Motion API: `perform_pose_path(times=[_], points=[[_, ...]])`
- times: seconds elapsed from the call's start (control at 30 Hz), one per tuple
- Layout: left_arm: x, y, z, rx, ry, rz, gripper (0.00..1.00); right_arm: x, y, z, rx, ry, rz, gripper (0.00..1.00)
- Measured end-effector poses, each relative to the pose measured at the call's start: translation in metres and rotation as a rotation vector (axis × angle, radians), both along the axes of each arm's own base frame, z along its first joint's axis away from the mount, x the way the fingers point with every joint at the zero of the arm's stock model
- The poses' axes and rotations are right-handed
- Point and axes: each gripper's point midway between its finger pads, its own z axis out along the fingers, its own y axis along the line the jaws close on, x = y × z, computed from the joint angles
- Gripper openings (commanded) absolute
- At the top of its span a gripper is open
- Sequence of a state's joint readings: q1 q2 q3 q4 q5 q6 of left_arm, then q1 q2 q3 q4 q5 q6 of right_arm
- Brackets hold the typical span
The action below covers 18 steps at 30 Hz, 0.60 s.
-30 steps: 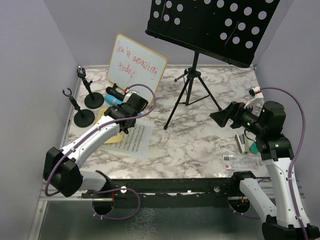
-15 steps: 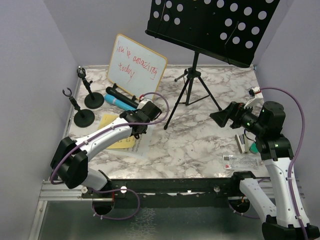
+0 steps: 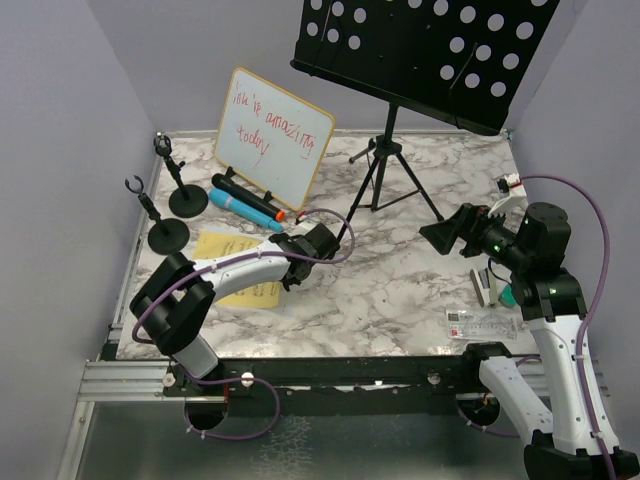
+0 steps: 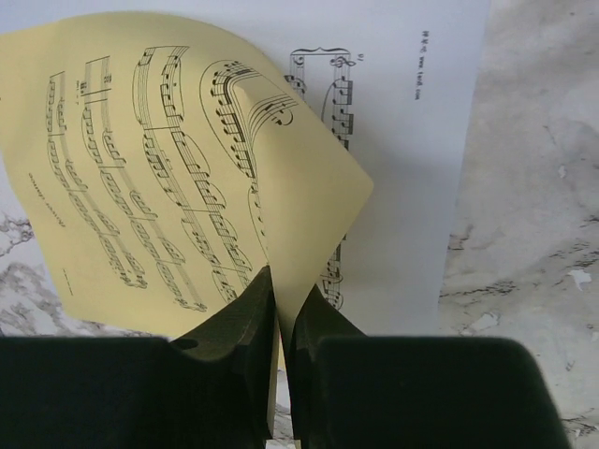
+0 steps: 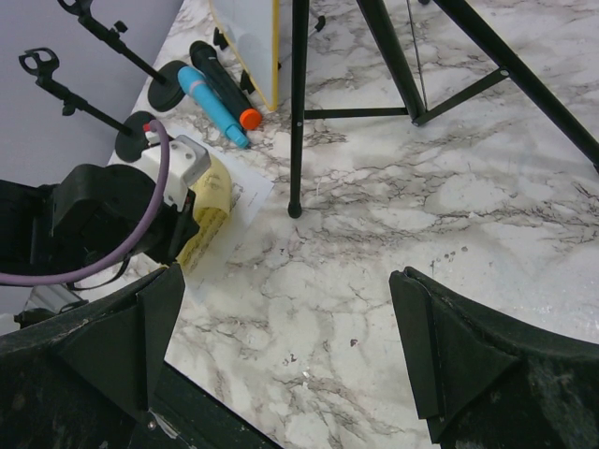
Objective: Pack up the instrument practice props
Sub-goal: Place the sheet music at the center of the board.
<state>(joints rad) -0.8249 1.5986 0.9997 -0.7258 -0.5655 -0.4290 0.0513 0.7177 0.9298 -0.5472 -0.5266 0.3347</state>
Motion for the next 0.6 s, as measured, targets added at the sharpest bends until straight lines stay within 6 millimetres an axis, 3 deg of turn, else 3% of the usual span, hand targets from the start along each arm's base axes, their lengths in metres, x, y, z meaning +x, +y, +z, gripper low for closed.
perform_pose_path(times=[0.07, 0.23, 0.37, 0.6], points=[[-0.001, -0.006, -0.002, 0.001, -0.005, -0.016, 0.29, 0.000, 0.000, 0.000, 0.000, 0.000, 0.000, 1.00], [-0.003, -0.012, -0.013, 0.022, 0.006, -0.036, 0.38, 0.000, 0.000, -0.001, -0.003, 0.001, 0.001, 1.00], [-0.004, -0.013, -0.015, 0.027, 0.010, -0.040, 0.51, 0.000, 0.000, -0.002, -0.003, 0.003, 0.001, 1.00], [-0.005, -0.015, -0.009, -0.005, -0.004, -0.031, 0.57, 0.002, 0.000, -0.003, -0.004, 0.010, 0.001, 1.00]])
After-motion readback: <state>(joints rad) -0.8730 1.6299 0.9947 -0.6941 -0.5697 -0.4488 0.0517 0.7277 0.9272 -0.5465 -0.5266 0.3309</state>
